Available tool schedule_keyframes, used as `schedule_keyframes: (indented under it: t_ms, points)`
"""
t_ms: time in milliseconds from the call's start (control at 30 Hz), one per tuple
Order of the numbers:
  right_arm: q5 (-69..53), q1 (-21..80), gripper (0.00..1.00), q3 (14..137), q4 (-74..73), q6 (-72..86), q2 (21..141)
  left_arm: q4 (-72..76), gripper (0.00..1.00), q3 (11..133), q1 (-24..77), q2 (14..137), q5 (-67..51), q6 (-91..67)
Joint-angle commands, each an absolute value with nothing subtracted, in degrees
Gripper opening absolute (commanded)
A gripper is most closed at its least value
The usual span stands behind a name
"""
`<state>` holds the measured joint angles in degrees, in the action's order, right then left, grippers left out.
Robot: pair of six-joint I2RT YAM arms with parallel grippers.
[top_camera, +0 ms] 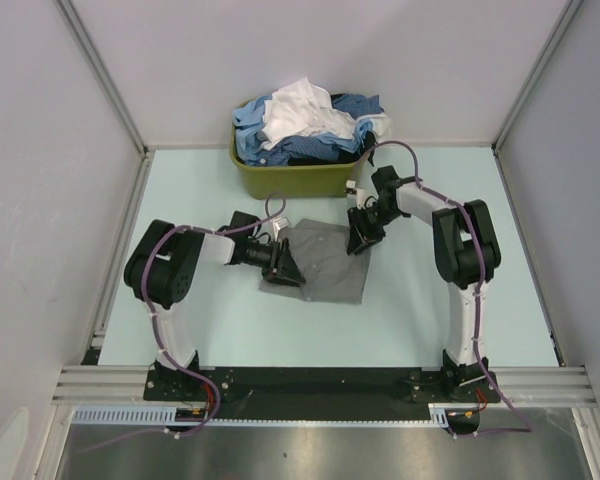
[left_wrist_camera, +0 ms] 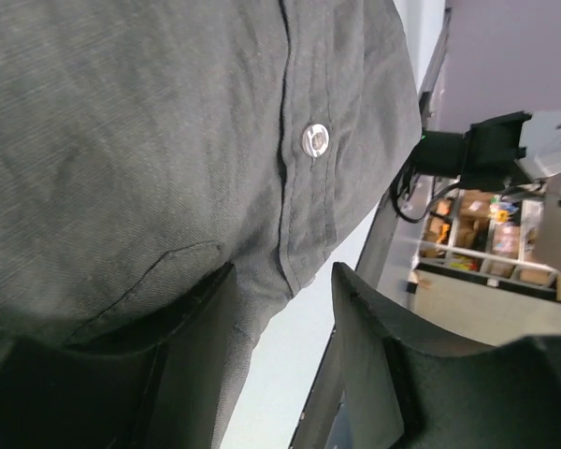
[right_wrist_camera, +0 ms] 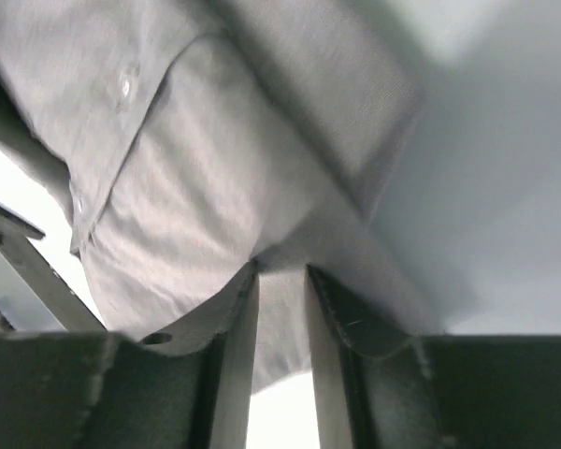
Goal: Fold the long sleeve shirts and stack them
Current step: Fold the shirt
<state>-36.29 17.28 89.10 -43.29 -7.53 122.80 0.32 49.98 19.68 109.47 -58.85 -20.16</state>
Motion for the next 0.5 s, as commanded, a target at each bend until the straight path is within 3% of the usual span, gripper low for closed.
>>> schedule_keyframes:
  t_ms: [0, 167, 467]
  points:
    - [-37.6, 16.5, 0.39, 83.2, -42.0, -7.2, 108.7, 9.5, 0.53, 47.1, 19.2, 112.8, -57.0, -25.8]
    - [-47.3, 22.3, 0.47, 72.7, -40.0, -2.0, 102.0, 9.8, 0.53, 47.1, 19.6, 113.2, -57.1, -26.0]
    - [-58.8, 26.3, 0.44, 65.6, -19.5, 16.1, 109.0, 4.0, 0.56, 47.4, 19.9, 106.5, -58.7, -21.1]
